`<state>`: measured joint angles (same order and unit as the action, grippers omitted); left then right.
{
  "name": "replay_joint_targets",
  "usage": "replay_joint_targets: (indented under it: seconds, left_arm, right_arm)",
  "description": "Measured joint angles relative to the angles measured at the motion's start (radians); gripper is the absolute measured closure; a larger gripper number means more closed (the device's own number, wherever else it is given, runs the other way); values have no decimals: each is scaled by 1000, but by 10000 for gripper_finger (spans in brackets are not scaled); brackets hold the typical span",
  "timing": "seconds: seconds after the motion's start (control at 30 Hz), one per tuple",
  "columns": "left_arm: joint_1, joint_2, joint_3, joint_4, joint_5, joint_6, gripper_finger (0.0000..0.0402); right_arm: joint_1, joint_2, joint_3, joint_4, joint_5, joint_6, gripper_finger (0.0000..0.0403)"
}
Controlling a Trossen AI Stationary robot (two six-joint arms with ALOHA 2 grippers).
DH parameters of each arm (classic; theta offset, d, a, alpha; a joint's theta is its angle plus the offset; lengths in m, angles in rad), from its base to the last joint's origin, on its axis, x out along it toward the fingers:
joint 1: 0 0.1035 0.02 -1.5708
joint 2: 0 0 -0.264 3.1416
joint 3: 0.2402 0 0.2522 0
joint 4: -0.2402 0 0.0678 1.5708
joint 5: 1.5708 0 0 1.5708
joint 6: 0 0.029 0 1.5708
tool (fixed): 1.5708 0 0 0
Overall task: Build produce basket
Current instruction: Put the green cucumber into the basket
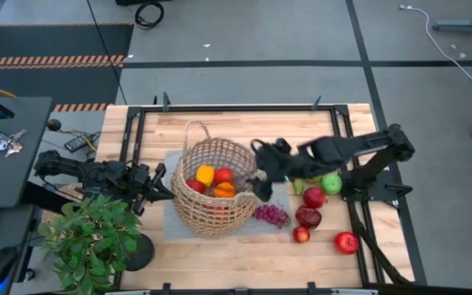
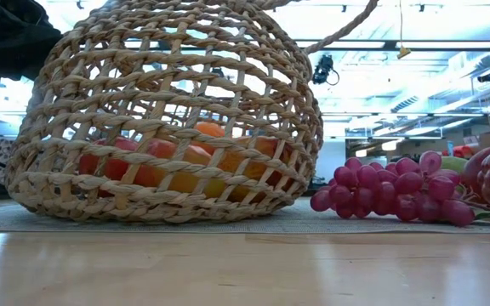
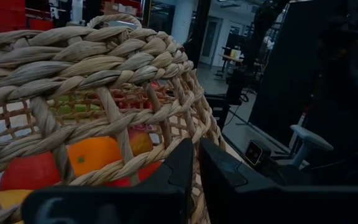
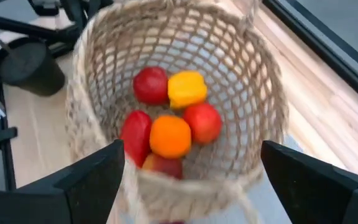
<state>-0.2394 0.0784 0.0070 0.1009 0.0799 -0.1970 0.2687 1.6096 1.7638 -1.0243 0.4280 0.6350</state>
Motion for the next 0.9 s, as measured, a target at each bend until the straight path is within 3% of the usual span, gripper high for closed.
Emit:
replay_joint_targets:
  seconds: [0.2,0.4,0.6,0.9]
  left_arm:
    - [0,0,0,0,0,0,372]
    - [0,0,0,0,0,0,369]
    - [0,0,0,0,0,0,367]
    - [0,0,0,0,0,0,371]
  right_arm:
    - [100,-25,0,-273,149,299,23]
    - [92,-27,0,-550,174,531,23]
    - [-47,-51,-59,-546,101,530,23]
    - [-325,-73,-218,-531,-43,373,23]
